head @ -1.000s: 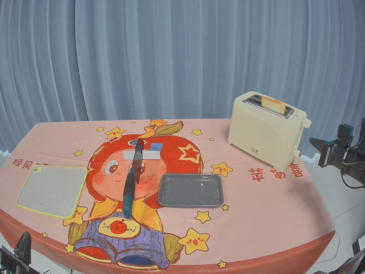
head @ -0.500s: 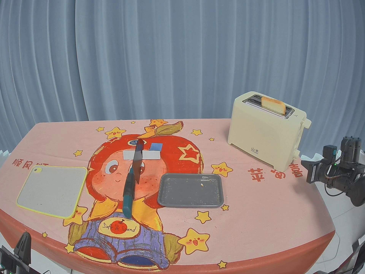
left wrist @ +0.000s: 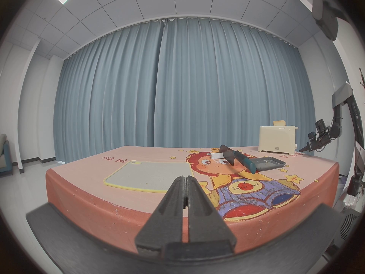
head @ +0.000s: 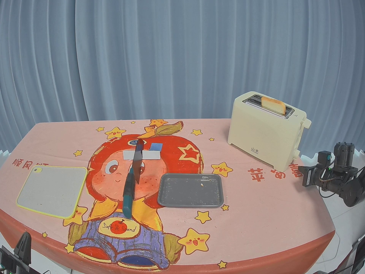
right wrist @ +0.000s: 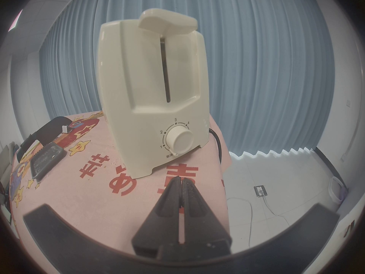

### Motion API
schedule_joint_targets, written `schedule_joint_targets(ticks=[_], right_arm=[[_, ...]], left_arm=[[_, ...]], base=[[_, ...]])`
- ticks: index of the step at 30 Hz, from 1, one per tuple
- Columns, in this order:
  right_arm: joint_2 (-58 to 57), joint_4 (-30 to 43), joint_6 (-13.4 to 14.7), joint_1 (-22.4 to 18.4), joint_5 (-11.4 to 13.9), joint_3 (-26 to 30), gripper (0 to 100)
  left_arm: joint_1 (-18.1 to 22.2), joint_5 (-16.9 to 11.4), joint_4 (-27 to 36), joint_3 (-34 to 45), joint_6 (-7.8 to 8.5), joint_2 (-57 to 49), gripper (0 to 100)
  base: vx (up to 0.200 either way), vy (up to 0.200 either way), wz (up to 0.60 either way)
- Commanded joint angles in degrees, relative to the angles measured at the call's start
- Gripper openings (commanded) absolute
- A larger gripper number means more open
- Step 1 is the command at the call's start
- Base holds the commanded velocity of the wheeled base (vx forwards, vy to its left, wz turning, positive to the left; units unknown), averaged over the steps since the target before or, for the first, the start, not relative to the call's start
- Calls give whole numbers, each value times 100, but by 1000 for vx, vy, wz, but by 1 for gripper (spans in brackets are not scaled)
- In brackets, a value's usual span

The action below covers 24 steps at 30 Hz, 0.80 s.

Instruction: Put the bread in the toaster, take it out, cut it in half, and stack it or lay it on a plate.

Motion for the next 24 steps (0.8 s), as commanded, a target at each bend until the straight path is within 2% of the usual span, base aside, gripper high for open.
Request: schedule_joint_targets(ticks=[1, 10, 24], right_arm=[[142, -4, -2, 8, 3, -85, 0], [238, 49, 24, -10, 3, -445, 0], [344, 5, 24, 26, 3, -524, 0]], left_arm=[[2, 2, -1, 101, -1, -93, 0], [2, 2, -1, 101, -1, -93, 0], [2, 2, -1, 101, -1, -93, 0]], base=[[0, 0, 0], [0, 0, 0], [0, 0, 0]])
